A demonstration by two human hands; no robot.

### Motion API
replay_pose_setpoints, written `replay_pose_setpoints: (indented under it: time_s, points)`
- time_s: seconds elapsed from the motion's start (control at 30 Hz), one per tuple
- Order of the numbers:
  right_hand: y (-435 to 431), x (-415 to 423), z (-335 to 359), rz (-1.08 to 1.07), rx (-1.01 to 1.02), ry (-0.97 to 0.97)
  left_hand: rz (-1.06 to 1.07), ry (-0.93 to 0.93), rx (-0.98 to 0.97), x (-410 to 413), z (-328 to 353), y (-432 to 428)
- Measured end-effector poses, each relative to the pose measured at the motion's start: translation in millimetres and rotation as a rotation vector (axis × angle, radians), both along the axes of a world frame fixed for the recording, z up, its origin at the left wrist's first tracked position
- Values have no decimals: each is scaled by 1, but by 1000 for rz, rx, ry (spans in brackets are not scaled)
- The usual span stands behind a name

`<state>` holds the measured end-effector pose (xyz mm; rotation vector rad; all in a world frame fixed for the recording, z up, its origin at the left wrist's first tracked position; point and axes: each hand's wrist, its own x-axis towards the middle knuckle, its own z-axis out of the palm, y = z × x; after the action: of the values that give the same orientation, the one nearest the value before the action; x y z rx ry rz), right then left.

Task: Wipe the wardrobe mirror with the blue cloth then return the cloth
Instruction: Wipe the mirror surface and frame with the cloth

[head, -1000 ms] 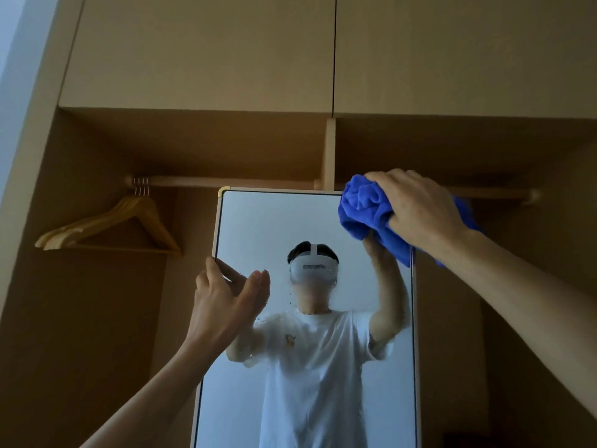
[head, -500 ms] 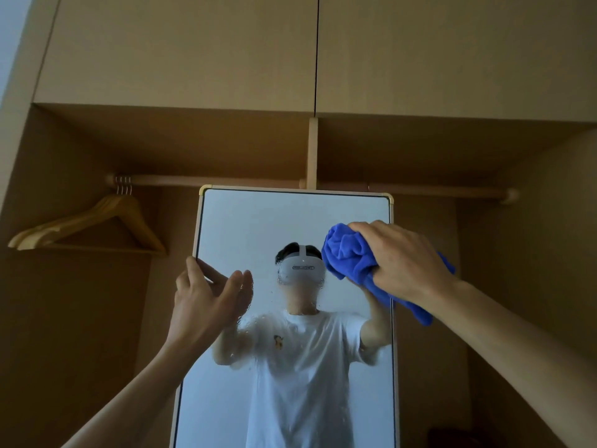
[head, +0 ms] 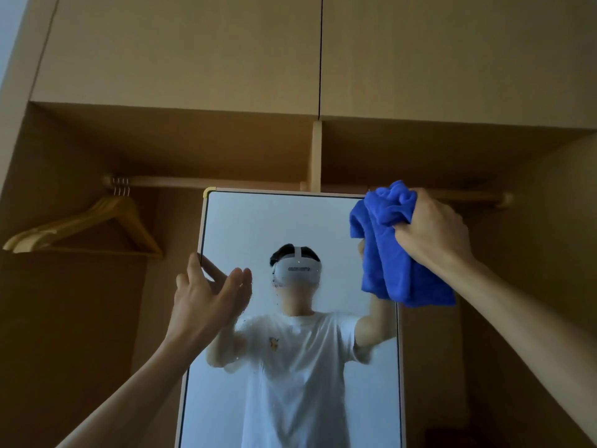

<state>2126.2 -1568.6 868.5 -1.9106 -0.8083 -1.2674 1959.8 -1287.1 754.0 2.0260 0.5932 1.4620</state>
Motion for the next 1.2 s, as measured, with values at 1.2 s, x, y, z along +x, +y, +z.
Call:
replay_pose_setpoints:
  time_s: [1.2]
  points:
    - [165, -100, -5, -11, 8, -133, -177, -51, 98, -12, -2, 22]
